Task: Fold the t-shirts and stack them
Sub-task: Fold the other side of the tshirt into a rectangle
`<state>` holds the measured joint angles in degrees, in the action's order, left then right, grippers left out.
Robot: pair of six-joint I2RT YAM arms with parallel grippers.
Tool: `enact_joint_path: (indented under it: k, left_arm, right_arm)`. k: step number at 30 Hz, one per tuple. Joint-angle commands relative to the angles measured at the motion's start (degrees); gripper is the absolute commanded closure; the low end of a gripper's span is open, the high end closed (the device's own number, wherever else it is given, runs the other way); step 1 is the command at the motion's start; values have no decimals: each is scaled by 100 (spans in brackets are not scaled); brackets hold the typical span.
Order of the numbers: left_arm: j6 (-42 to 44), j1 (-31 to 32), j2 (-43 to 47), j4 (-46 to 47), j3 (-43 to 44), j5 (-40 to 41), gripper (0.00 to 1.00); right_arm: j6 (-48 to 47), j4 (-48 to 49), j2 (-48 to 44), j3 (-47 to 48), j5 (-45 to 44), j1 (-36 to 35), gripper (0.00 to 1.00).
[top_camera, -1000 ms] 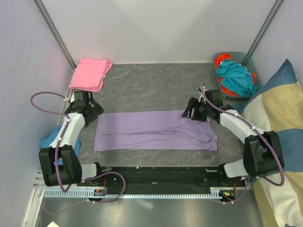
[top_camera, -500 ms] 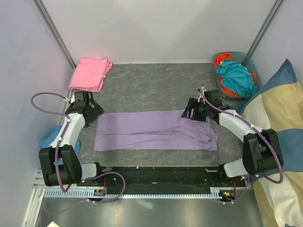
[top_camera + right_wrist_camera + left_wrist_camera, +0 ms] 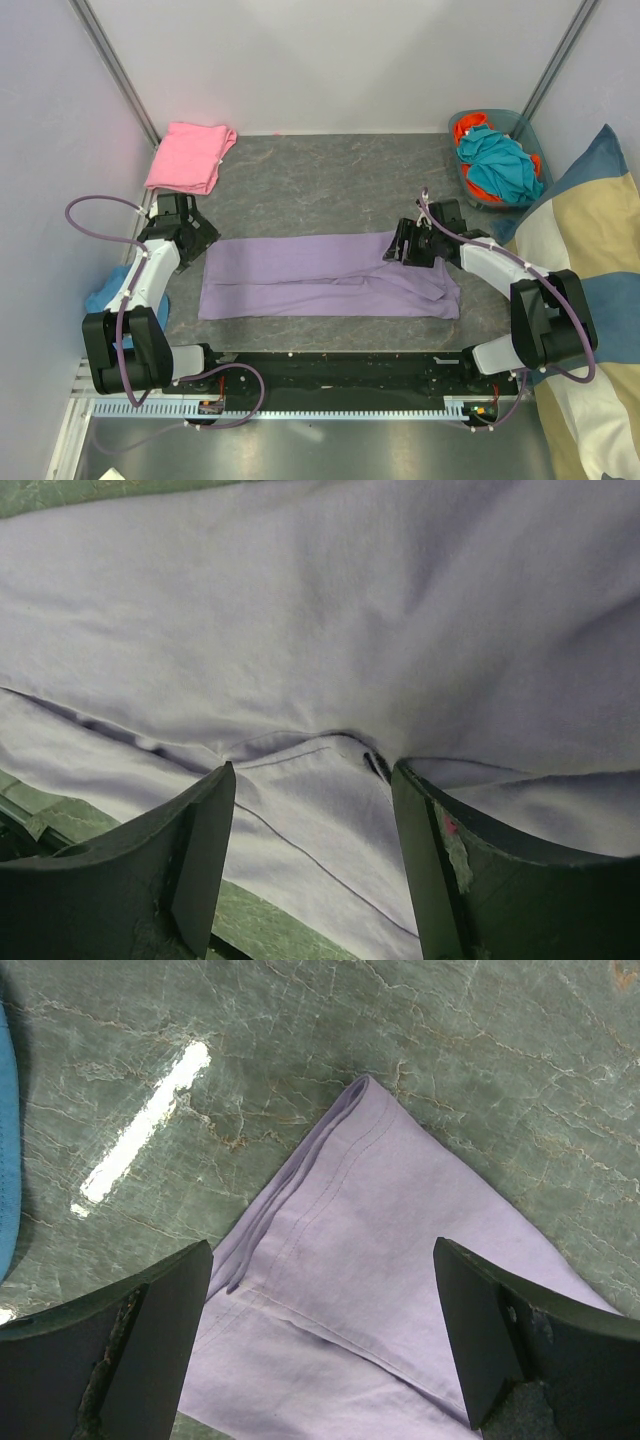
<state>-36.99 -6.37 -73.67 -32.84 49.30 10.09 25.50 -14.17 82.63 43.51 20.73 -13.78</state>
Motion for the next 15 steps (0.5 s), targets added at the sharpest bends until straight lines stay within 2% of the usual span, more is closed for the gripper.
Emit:
enact_joint_path:
  k: [1, 3, 12, 15]
  left_arm:
    - [8, -22, 37, 111, 1, -51, 0]
    - [8, -13, 28, 120, 1, -59, 0]
    - [17, -22, 63, 111, -17, -51, 0]
    - [17, -22, 54, 111, -25, -51, 0]
  right_arm:
    - [-27, 178, -28, -88, 45, -54, 30]
    - [-27, 196, -10, -106, 54, -46, 33]
    - [-18, 301, 139, -167, 36, -81, 56]
    - [-18, 310, 174, -167, 19, -81, 60]
